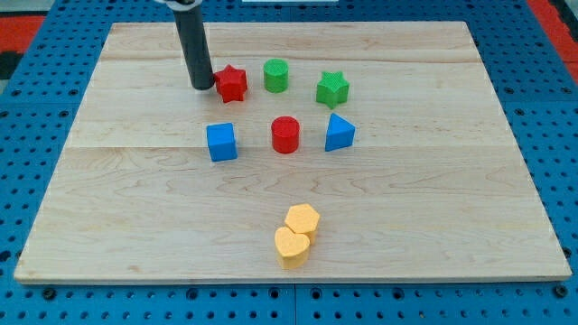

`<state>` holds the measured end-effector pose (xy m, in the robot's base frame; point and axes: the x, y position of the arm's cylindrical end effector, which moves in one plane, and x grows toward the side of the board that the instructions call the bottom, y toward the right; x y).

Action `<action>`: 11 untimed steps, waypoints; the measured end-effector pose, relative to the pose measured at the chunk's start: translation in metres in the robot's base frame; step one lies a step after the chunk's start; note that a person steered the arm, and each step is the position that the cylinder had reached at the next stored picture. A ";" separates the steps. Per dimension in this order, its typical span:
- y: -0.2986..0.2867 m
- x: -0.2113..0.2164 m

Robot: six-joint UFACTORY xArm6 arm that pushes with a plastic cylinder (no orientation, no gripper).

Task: Move red star to green circle

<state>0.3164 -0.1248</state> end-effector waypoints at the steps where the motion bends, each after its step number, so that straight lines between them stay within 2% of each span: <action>1: -0.004 -0.028; 2: -0.004 -0.038; 4: -0.001 -0.003; 7: 0.022 0.014; 11: 0.050 -0.004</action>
